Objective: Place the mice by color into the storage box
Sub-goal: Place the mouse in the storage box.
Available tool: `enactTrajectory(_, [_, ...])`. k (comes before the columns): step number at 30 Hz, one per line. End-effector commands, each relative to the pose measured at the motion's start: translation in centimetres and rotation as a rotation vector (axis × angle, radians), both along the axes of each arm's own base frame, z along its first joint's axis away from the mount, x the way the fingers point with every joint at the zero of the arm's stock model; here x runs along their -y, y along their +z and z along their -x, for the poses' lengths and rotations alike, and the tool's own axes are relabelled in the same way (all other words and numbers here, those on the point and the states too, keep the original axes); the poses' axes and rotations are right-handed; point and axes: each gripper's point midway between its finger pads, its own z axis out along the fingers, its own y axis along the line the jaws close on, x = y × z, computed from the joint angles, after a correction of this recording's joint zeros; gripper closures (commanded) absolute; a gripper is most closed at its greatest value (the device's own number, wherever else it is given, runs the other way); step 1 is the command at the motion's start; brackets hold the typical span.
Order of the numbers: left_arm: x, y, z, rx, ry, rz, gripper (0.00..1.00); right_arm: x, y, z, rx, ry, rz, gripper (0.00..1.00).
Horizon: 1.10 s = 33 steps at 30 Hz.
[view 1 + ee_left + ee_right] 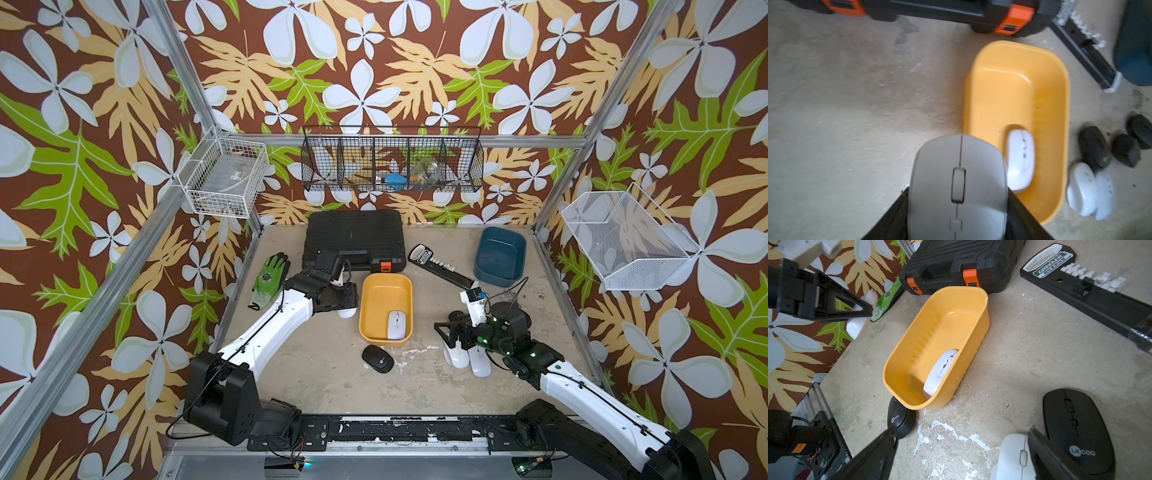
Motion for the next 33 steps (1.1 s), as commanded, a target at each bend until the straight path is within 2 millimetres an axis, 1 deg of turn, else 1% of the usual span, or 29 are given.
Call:
enactTrajectory(1, [3.7,0.0,1.0,-0.038,-0.012,0.016,0.39,0.3,0.0,-0.3,0.001,-0.024,0.011,0.01])
enactTrajectory(3, [5.8,-0.9,1.4,-0.055,-0.044,-0.008,0.38,0.5,0.1,-0.2,0.005,-0.033,0.012,0.01])
enactTrajectory(6, [7.5,-2.6,1.5,-0.084,-0.062,-0.041,0.38,0.8,0.3,-0.1,0.013,-0.047,0.014,0.01])
enactTrajectory(7, [7.6,-3.1,1.5,-0.087,-0.058,-0.055,0.38,0.9,0.3,0.0,0.015,-0.048,0.017,0.01])
enactTrajectory(9, [7.6,-4.3,1.2,-0.1,-0.049,-0.075,0.38,1.1,0.5,0.1,0.021,-0.053,0.018,0.01])
enactTrajectory(12, [7.5,-5.4,0.6,-0.1,-0.029,-0.095,0.38,1.4,0.4,0.4,0.026,-0.055,0.023,0.01])
enactTrajectory(14, [7.5,-6.2,0.5,-0.111,-0.02,-0.104,0.35,1.4,0.3,0.5,0.026,-0.054,0.021,0.01])
enactTrajectory(24, [5.9,-10.9,1.3,-0.168,0.035,-0.178,0.35,1.6,0.2,0.8,0.029,-0.053,0.036,0.01])
enactTrajectory(30, [5.2,-12.2,1.5,-0.175,0.067,-0.201,0.32,1.8,0.2,0.9,0.03,-0.057,0.039,0.01])
enactTrajectory(33, [5.2,-12.4,1.5,-0.176,0.076,-0.197,0.26,1.9,0.3,1.0,0.033,-0.06,0.041,0.01])
